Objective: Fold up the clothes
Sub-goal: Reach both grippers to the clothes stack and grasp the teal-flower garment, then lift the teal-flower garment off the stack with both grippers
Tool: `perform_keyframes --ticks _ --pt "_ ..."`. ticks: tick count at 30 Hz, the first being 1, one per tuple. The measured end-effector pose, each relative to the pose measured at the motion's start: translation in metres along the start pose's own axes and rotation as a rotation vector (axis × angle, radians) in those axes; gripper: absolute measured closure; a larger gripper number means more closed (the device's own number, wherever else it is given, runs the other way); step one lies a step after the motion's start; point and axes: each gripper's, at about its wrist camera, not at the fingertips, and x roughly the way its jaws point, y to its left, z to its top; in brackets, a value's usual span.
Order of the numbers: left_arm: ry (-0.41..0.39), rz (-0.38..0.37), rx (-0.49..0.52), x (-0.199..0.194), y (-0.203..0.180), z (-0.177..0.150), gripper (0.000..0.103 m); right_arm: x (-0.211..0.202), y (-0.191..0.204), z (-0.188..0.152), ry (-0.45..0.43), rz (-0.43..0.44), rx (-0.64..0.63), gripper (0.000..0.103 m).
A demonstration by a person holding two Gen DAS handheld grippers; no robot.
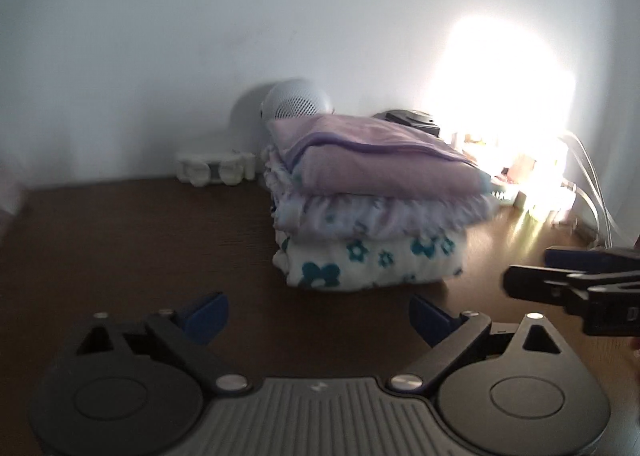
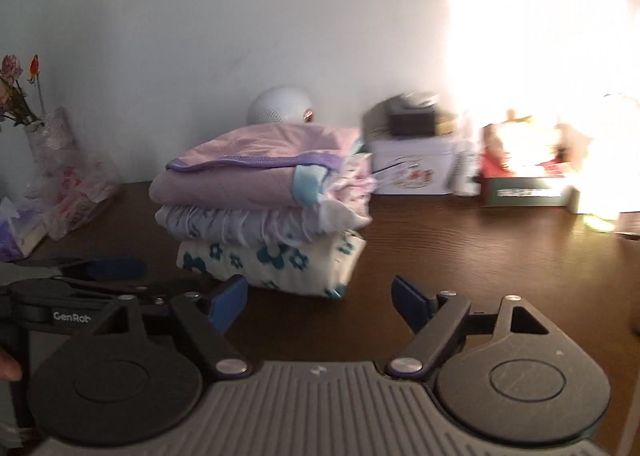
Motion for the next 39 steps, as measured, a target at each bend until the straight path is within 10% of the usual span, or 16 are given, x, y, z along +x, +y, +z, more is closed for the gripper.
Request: perform_keyframes --ticks 3,5,11,17,24,30,33,36,39 --pt "0.046 -0.101 -0.067 0.029 0.019 0.016 0.021 0.026 -0.006 0.015 0.031 0.072 -0.014 0.074" --pt "0.018 -0.171 -0.1 0.036 0.027 0.022 0.062 0.029 -0.005 0.026 0.029 0.116 0.006 0.079" --pt "-0.074 -0.202 -0.16 0.004 0.034 0.039 0.085 -0.015 0.007 0.075 -0.105 0.266 0.045 0.094" --pt "-0.283 -0.292 -0.142 -0.113 -0.01 0.084 0.085 -0.143 0.015 0.098 -0.274 0.312 0.134 0.094" --pt "-0.359 -0.275 -0.089 -0.248 -0.084 0.034 0.085 -0.29 0.055 0.0 -0.305 0.314 0.139 0.094" --pt "-0.209 -0.225 -0.114 -0.306 -0.124 -0.084 0.084 -0.312 0.062 -0.125 -0.129 0.195 0.125 0.089" --pt "-0.025 -0.123 -0.092 -0.284 -0.142 -0.146 0.082 -0.294 0.055 -0.173 -0.017 0.038 0.054 0.055" --pt "-0.029 -0.112 -0.082 -0.284 -0.134 -0.191 0.065 -0.324 0.047 -0.2 -0.09 0.044 -0.064 0.039" --pt "-0.109 -0.052 0.017 -0.322 -0.151 -0.22 0.026 -0.35 0.032 -0.216 -0.125 0.083 -0.088 0.039"
